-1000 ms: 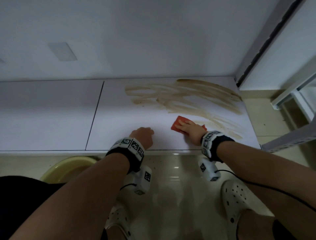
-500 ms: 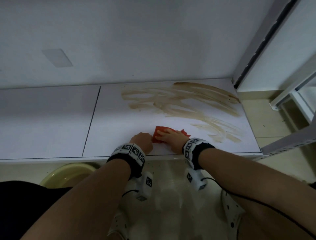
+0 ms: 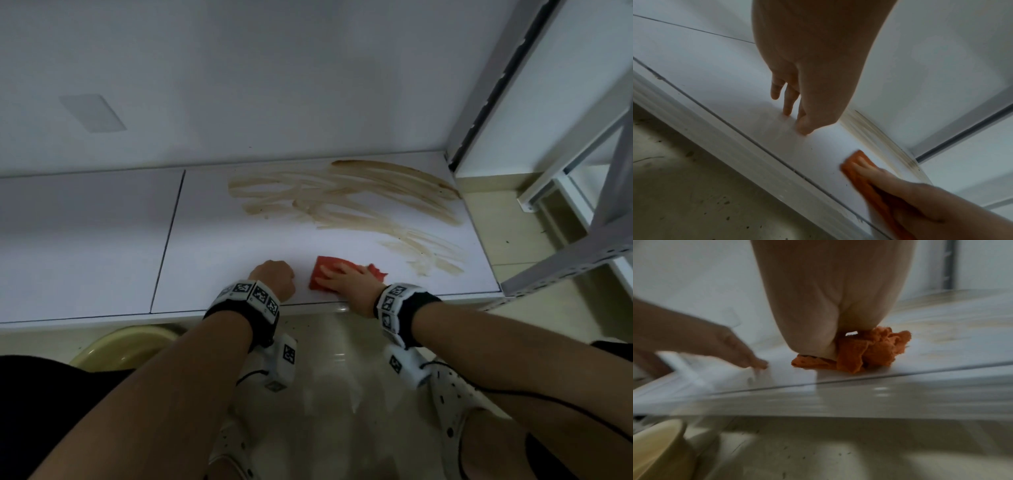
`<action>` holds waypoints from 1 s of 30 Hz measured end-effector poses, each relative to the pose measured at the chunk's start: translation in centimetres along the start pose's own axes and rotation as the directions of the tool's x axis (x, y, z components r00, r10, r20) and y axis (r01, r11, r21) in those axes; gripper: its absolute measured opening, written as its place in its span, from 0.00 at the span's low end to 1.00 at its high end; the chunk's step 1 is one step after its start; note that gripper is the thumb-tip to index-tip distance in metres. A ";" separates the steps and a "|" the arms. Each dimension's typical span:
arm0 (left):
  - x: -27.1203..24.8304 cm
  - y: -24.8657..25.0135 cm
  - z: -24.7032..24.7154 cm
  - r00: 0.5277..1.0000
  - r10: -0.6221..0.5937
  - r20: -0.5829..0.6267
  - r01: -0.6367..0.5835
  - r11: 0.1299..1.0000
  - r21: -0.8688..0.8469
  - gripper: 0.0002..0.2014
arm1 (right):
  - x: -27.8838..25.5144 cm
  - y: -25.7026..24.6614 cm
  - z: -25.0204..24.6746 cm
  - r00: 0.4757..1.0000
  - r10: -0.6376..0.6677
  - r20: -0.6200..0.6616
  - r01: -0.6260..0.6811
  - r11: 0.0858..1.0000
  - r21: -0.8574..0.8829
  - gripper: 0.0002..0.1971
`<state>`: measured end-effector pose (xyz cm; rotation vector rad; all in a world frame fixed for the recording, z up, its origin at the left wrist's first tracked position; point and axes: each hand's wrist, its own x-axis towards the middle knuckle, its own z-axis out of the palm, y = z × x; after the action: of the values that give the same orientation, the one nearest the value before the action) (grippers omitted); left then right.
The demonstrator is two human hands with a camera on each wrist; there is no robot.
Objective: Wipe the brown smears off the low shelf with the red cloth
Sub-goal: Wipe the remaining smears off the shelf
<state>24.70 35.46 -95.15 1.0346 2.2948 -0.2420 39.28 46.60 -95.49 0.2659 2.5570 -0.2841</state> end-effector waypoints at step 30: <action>-2.6 -9.6 1.1 0.980 -0.108 -0.166 0.059 0.960 -0.272 0.22 | 3.3 -6.6 -0.1 0.989 -0.139 -0.059 0.151 0.893 0.423 0.26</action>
<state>19.55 26.93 -95.20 0.8514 2.4519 0.1308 34.83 40.70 -96.25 0.2398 2.5199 -0.9100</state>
